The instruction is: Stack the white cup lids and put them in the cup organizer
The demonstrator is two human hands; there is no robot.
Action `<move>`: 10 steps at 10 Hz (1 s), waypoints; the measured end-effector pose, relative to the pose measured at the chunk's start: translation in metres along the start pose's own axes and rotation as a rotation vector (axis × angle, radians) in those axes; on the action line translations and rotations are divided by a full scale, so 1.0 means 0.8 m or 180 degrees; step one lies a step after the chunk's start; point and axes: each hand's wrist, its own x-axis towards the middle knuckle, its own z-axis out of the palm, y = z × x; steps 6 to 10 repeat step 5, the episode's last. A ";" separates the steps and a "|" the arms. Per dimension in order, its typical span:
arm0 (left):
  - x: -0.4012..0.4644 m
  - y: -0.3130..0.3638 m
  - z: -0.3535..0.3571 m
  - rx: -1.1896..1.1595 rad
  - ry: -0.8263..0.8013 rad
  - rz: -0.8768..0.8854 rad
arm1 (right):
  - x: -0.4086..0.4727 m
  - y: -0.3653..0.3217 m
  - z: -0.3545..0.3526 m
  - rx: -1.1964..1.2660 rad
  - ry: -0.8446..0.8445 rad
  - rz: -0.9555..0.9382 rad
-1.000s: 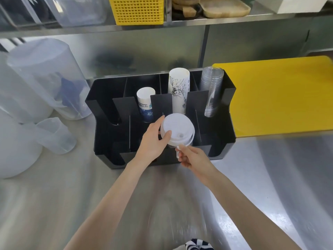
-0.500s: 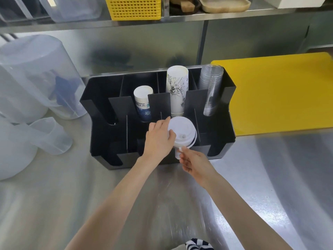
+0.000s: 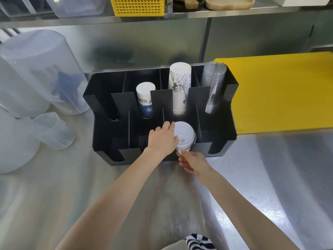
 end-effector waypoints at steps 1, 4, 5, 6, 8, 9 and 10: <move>-0.001 0.001 -0.001 -0.0033 -0.0038 0.0004 | -0.001 0.000 -0.001 -0.0108 -0.0039 -0.0005; -0.010 0.001 -0.005 -0.0298 0.0161 -0.0019 | -0.013 0.001 -0.011 -0.0767 -0.0209 -0.0208; -0.017 -0.003 -0.008 -0.0573 0.0353 0.0037 | -0.019 -0.004 -0.019 -0.1100 -0.0162 -0.0344; -0.017 -0.003 -0.008 -0.0573 0.0353 0.0037 | -0.019 -0.004 -0.019 -0.1100 -0.0162 -0.0344; -0.017 -0.003 -0.008 -0.0573 0.0353 0.0037 | -0.019 -0.004 -0.019 -0.1100 -0.0162 -0.0344; -0.017 -0.003 -0.008 -0.0573 0.0353 0.0037 | -0.019 -0.004 -0.019 -0.1100 -0.0162 -0.0344; -0.017 -0.003 -0.008 -0.0573 0.0353 0.0037 | -0.019 -0.004 -0.019 -0.1100 -0.0162 -0.0344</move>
